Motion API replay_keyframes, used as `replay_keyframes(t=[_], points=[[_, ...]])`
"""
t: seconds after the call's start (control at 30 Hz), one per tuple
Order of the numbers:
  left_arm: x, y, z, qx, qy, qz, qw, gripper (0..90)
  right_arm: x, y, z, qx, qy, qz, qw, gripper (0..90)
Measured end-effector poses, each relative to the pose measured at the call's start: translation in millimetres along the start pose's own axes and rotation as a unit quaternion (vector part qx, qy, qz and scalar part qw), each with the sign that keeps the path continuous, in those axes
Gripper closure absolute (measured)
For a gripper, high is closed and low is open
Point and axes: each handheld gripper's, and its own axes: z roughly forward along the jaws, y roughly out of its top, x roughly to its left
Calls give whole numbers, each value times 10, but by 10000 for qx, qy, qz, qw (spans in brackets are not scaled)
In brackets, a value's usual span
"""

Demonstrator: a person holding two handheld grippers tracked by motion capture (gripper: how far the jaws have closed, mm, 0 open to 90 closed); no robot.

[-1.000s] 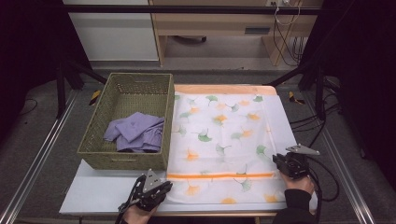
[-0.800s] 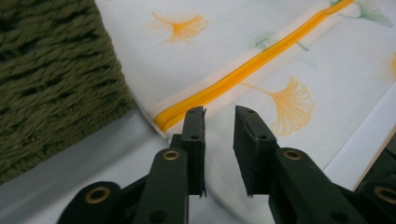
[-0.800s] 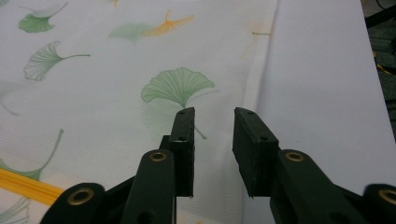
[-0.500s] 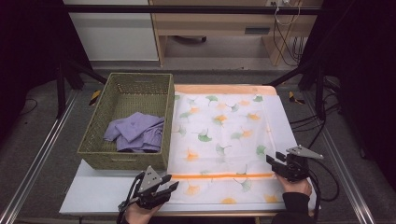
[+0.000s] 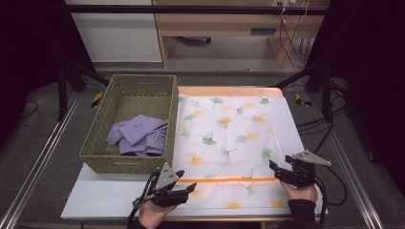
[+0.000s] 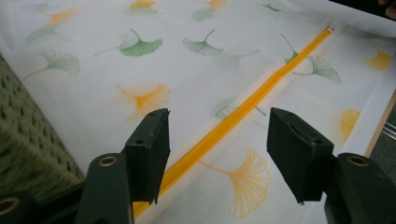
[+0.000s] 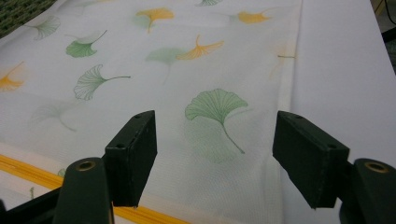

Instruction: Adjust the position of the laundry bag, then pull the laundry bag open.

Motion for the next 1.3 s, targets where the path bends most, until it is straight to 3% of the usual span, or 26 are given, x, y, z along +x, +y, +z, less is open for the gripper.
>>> replay_keyframes(t=[0.13, 0.4, 0.73, 0.9, 1.2, 1.3], points=[[-56, 96, 61, 44, 28, 156, 9999, 337, 19, -22, 0, 18, -28, -26, 10000, 283], [-160, 243, 222, -30, -117, 225, 9997, 322, 69, -60, -35, -27, 2, -48, 10000, 258], [-421, 294, 550, 87, -391, 492, 9980, 328, 66, -81, -43, -2, 30, 8, 10000, 256], [-493, 277, 694, 108, -566, 420, 9975, 352, 43, -81, -56, -41, 9, 22, 10000, 255], [-557, 248, 882, 291, -804, 423, 9954, 530, -2, -117, -76, 37, 11, 198, 9998, 282], [-588, 259, 932, 326, -890, 410, 9946, 619, -12, -126, -82, 49, -36, 152, 9999, 303]])
